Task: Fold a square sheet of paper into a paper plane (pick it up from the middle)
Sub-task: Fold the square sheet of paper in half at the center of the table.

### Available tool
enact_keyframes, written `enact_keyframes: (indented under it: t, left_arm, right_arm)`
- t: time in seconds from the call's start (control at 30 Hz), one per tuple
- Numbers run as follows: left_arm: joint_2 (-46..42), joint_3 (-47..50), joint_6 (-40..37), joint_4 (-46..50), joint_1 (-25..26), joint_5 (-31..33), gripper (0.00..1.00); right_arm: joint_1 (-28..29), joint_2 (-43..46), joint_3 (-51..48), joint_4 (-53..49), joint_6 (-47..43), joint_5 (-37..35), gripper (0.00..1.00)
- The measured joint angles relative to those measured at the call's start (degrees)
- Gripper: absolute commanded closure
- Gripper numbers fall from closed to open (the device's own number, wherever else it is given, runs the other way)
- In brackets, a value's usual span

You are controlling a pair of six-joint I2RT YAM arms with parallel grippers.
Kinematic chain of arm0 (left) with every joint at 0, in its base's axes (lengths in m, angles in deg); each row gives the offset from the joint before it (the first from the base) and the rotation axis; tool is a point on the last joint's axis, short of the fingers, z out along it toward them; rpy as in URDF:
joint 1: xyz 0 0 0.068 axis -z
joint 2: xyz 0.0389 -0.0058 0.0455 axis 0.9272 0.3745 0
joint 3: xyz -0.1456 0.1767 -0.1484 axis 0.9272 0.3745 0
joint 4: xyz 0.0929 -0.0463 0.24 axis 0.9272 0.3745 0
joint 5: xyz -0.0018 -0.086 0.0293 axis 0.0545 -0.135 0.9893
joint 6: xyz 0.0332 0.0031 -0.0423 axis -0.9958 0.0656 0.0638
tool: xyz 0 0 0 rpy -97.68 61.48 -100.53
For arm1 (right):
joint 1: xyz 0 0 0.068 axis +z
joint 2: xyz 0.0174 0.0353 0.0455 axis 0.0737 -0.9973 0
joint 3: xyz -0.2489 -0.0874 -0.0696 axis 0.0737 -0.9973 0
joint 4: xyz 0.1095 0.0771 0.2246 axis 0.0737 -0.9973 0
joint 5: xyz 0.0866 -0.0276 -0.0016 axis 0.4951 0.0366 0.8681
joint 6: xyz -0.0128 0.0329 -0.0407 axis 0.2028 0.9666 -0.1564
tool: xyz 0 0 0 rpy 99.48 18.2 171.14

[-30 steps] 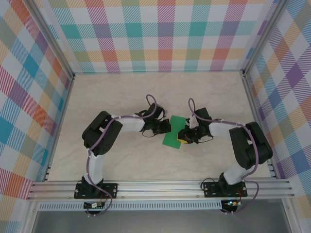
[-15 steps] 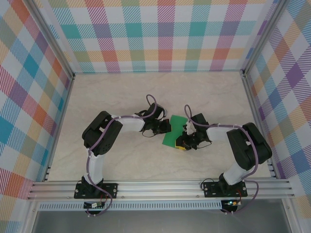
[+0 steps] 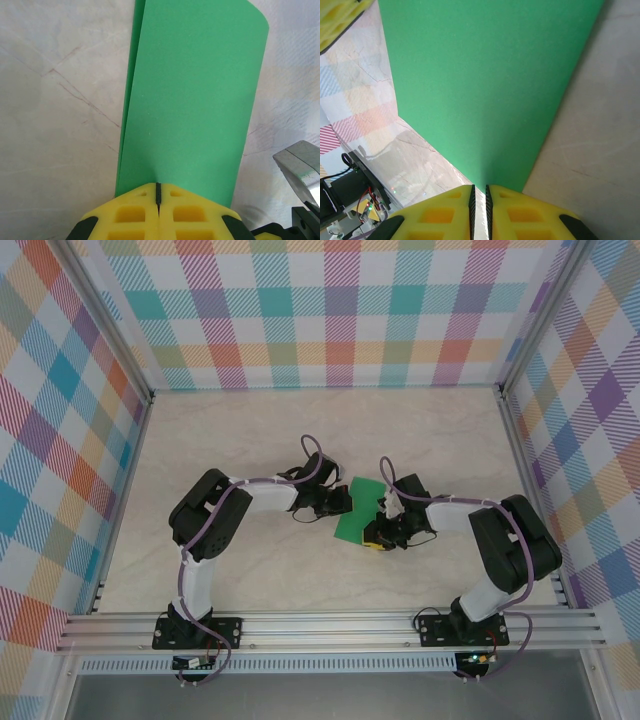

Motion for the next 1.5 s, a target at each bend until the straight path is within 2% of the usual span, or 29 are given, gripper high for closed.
enact_keyframes:
  t: [0.17, 0.37, 0.63, 0.9, 1.27, 1.5]
  left_arm:
    - [0.0, 0.0, 0.0, 0.0, 0.0, 0.0, 1.0]
    - [-0.3, 0.0, 0.0, 0.4, 0.0, 0.0, 1.0]
    - [-2.2, 0.0, 0.0, 5.8, 0.0, 1.4, 0.87]
    - [-6.2, 0.0, 0.0, 8.6, 0.1, 3.8, 0.73]
    - [-7.1, 0.7, 0.5, 8.9, -0.6, 3.9, 0.69]
    - [-7.1, 1.3, 1.8, 7.6, -1.5, 3.1, 0.65]
  right_arm:
    - [0.0, 1.4, 0.7, -2.2, 0.0, -1.4, 0.79]
    - [-1.5, 3.6, 7.9, -7.0, -0.4, -8.2, 0.75]
    - [-3.4, -2.8, 14.1, -8.3, 1.0, -14.6, 0.73]
    - [-3.4, -6.4, 15.0, -8.3, 1.1, -14.4, 0.76]
    - [-3.7, -10.2, 19.1, -8.4, -3.1, -11.6, 0.78]
    - [-4.6, -11.1, 21.2, -9.5, -5.6, -10.7, 0.73]
